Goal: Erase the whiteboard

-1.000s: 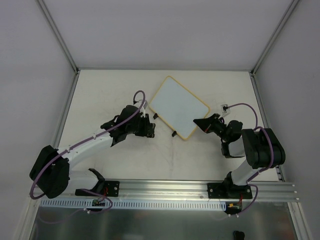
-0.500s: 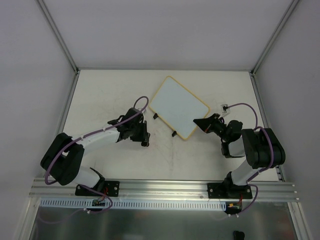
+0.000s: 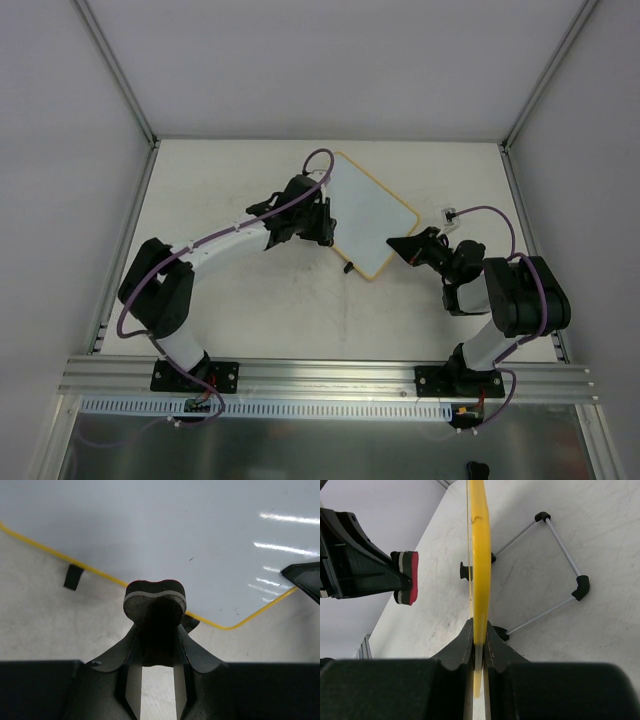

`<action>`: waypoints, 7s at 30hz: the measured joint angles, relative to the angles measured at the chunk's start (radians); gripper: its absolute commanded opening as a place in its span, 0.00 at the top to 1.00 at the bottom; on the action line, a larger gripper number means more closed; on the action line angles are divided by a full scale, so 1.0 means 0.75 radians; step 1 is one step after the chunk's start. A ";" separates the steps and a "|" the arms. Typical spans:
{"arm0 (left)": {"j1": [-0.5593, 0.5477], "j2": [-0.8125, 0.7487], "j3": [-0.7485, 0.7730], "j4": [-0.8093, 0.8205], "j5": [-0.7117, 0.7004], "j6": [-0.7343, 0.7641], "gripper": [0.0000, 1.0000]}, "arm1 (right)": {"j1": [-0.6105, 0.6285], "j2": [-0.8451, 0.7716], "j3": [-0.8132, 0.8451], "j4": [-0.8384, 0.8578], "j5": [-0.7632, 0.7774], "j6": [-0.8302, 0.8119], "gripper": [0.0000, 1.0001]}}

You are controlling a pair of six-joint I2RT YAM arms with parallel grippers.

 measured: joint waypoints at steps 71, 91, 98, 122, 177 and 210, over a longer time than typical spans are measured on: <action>0.062 -0.188 -0.259 -0.191 0.134 0.098 1.00 | 0.002 0.000 0.001 -0.003 0.001 0.001 1.00; 0.198 -0.293 -0.594 -0.213 0.064 -0.072 0.73 | 0.002 0.000 0.002 -0.003 -0.001 0.001 1.00; 0.202 -0.281 -0.606 -0.208 0.065 -0.075 0.54 | 0.002 -0.001 0.002 -0.003 -0.001 0.001 1.00; 0.211 -0.585 -0.700 -0.204 0.026 -0.080 0.01 | 0.004 0.003 0.001 -0.051 -0.006 -0.032 0.79; 0.211 -1.148 -0.911 -0.205 -0.280 -0.027 0.01 | -0.077 -0.715 -0.264 -0.151 -0.220 0.196 0.01; 0.211 -2.037 -1.179 -0.051 -0.289 0.037 0.01 | -0.079 -1.840 -0.270 -1.408 0.014 -0.277 0.01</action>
